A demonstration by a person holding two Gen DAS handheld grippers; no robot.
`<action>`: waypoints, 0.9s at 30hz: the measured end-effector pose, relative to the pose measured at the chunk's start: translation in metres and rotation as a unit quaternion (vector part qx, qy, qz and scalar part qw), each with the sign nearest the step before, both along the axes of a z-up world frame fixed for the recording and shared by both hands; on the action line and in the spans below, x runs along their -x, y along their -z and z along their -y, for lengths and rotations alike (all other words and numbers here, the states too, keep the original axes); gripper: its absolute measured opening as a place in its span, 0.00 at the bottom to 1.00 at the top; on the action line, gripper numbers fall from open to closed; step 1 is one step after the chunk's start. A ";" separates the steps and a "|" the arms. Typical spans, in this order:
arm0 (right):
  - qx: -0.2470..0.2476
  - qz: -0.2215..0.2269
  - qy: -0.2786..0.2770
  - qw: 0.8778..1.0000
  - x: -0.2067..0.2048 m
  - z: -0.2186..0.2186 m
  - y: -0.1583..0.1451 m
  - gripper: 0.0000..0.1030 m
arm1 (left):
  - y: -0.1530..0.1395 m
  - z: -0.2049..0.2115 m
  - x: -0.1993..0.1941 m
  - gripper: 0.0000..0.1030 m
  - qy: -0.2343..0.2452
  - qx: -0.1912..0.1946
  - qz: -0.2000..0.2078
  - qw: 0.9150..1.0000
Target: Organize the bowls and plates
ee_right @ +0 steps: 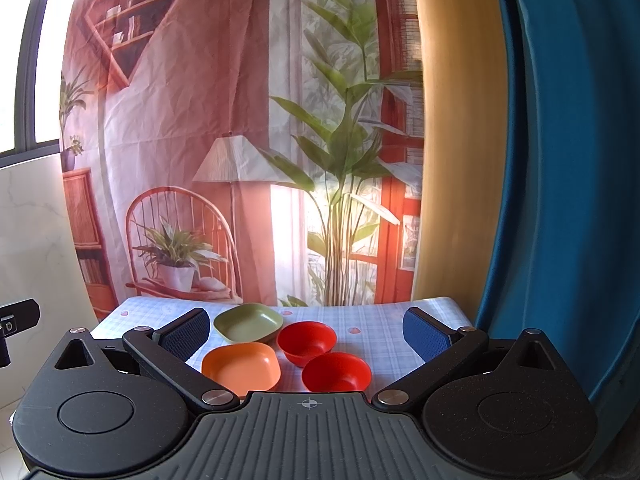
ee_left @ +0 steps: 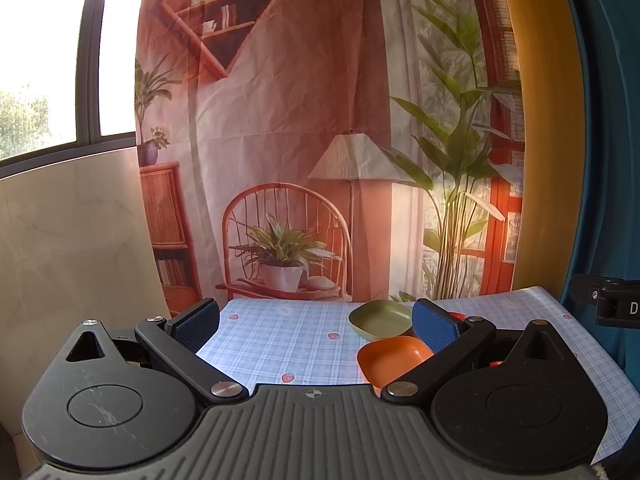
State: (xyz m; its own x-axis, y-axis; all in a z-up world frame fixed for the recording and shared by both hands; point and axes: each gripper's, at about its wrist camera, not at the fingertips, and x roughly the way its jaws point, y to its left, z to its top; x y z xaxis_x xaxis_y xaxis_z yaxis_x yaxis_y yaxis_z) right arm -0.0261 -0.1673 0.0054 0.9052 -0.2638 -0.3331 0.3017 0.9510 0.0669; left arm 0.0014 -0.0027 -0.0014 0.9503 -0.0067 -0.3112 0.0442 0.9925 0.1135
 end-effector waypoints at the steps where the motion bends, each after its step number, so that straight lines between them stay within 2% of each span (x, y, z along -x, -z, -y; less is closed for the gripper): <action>1: 0.000 0.000 0.000 1.000 0.000 0.000 0.000 1.00 | 0.000 0.000 0.000 1.00 0.000 0.000 0.000 1.000; 24: -0.008 0.002 -0.002 1.000 -0.002 0.001 0.004 1.00 | 0.007 0.000 -0.002 1.00 0.011 0.009 -0.010 1.000; 26: -0.018 0.004 -0.005 1.000 0.000 0.005 0.007 1.00 | 0.010 0.001 -0.003 1.00 0.009 0.008 -0.009 1.000; 27: -0.022 0.006 -0.006 1.000 0.001 0.005 0.023 1.00 | 0.011 0.001 -0.004 1.00 0.008 0.008 -0.010 1.000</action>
